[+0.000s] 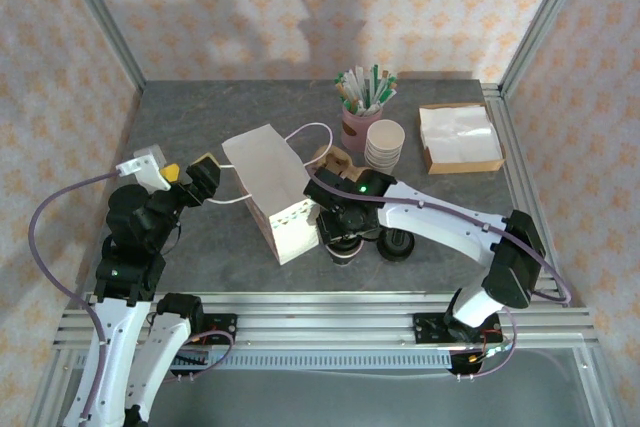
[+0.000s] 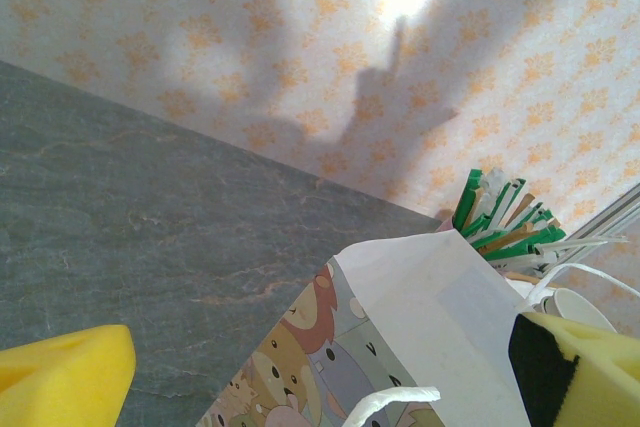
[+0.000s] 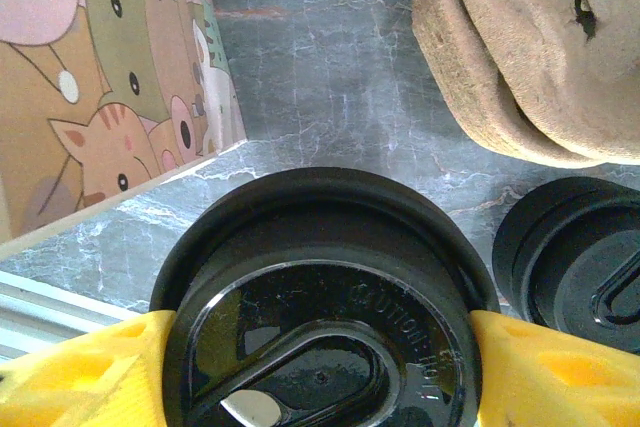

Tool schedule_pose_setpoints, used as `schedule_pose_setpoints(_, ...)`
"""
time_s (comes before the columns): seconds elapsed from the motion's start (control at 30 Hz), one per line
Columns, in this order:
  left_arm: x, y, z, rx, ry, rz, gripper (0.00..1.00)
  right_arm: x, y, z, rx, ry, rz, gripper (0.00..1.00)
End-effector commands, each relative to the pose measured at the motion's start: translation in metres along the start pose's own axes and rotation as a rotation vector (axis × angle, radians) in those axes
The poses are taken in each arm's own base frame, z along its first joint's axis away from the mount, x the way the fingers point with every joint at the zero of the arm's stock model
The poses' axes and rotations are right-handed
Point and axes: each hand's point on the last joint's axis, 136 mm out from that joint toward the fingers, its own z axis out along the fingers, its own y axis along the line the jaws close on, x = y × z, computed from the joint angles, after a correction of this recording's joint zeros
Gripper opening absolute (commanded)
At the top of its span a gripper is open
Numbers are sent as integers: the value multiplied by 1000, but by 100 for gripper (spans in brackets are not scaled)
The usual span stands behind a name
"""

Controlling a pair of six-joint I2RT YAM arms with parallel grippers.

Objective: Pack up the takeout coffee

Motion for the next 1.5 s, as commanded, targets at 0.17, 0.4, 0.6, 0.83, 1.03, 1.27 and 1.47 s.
schedule_pose_setpoints(0.17, 2, 3, 0, -14, 1, 17, 98, 8, -5, 15, 40, 28, -11, 69)
schedule_pose_setpoints(0.4, 2, 3, 0, -14, 1, 18, 98, 12, -5, 21, 40, 43, -5, 69)
schedule_pose_setpoints(0.6, 2, 3, 0, -13, 1, 18, 98, 13, 0, 19, 0, 38, 9, 69)
schedule_pose_setpoints(0.83, 2, 3, 0, -15, 0, 18, 98, 17, 0, 20, -13, 38, 17, 69)
schedule_pose_setpoints(1.03, 2, 3, 0, -15, 1, 18, 98, 29, -7, 33, 14, 80, 26, 69)
schedule_pose_setpoints(1.27, 4, 4, 1, -18, 4, 17, 98, 44, -23, 52, 107, 131, 34, 69)
schedule_pose_setpoints(1.47, 3, 4, 2, -19, 5, 17, 98, 56, -29, 62, 154, 161, 28, 69)
